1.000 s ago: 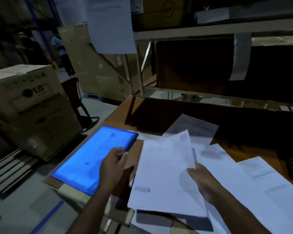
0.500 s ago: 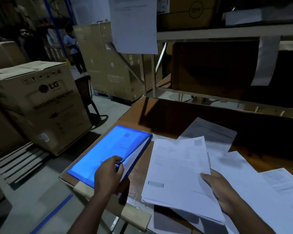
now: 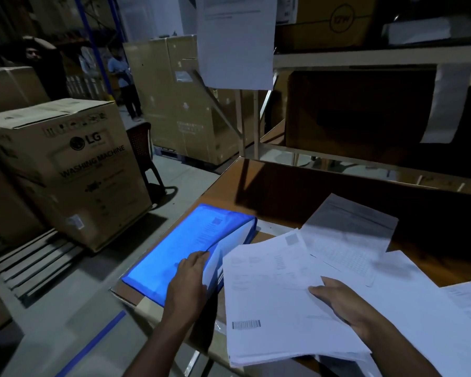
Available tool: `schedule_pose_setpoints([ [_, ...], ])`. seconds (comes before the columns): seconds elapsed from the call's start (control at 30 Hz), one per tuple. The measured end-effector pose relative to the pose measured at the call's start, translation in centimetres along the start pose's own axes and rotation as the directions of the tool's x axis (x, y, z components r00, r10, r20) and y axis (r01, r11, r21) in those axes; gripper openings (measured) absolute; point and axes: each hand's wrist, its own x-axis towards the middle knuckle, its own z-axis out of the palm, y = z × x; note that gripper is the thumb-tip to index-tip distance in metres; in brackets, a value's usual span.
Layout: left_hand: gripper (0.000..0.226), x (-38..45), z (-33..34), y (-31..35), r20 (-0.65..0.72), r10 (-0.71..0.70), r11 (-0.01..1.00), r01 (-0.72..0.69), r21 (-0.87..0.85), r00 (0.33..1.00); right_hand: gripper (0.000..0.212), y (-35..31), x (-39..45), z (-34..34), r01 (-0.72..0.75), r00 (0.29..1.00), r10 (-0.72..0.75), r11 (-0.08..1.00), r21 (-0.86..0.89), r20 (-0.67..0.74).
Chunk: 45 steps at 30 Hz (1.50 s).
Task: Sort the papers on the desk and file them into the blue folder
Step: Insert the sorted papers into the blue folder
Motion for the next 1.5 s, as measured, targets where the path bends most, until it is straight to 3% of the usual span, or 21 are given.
schedule_pose_setpoints([
  [0.13, 0.083, -0.7, -0.2, -0.9, 0.064, 0.052, 0.993, -0.044, -0.114, 0.997, 0.024, -0.7, 1.0, 1.3, 0.018, 1.000, -0.017, 0.999, -0.048, 0.010],
  [0.33, 0.075, -1.1, -0.5, -1.9, 0.120, 0.102, 0.961, -0.067, -0.267, 0.987, 0.027, -1.4, 3.0, 3.2, 0.055, 0.995, -0.054, 0.998, 0.011, -0.089],
  [0.57, 0.056, -1.3, -2.6, -1.6, 0.041, -0.014, 0.848, 0.033, -0.528, 0.999, 0.024, -0.9, 3.7, 6.2, 0.089, 0.977, -0.071, 0.992, 0.085, -0.202],
  [0.63, 0.058, -1.4, -2.8, -1.8, 0.028, -0.009, 0.854, 0.022, -0.521, 1.000, 0.023, -0.7, 3.7, 6.7, 0.098, 0.975, -0.071, 0.988, 0.121, -0.211],
  [0.77, 0.068, -2.4, -2.7, -2.1, 0.148, 0.109, 0.941, -0.054, -0.335, 0.983, 0.023, -0.2, 4.2, 7.7, 0.129, 0.957, -0.095, 0.985, 0.111, -0.274],
  [1.0, 0.059, -3.2, -3.4, -1.7, 0.074, 0.108, 0.954, -0.083, -0.288, 0.991, 0.022, -0.2, 4.6, 8.0, 0.194, 0.895, -0.115, 0.971, 0.142, -0.431],
  [1.1, 0.055, -3.4, -3.3, -1.1, 0.044, 0.105, 0.950, -0.087, -0.299, 0.994, 0.025, 0.4, 4.8, 9.3, 0.186, 0.900, -0.120, 0.975, 0.120, -0.418],
  [1.3, 0.059, -3.7, -3.1, 0.0, 0.069, 0.102, 0.959, -0.079, -0.274, 0.992, 0.026, 0.1, 5.3, 11.8, 0.144, 0.962, -0.094, 0.972, 0.184, -0.258],
  [1.43, 0.054, -4.0, -2.9, 0.5, 0.089, 0.108, 0.945, -0.074, -0.319, 0.990, 0.026, -1.0, 6.4, 11.9, 0.148, 0.944, -0.079, 0.969, 0.197, -0.321],
  [1.5, 0.054, -3.9, -2.8, 0.8, 0.103, 0.104, 0.938, -0.063, -0.340, 0.989, 0.024, -1.2, 6.9, 12.5, 0.132, 0.956, -0.077, 0.975, 0.178, -0.283],
])
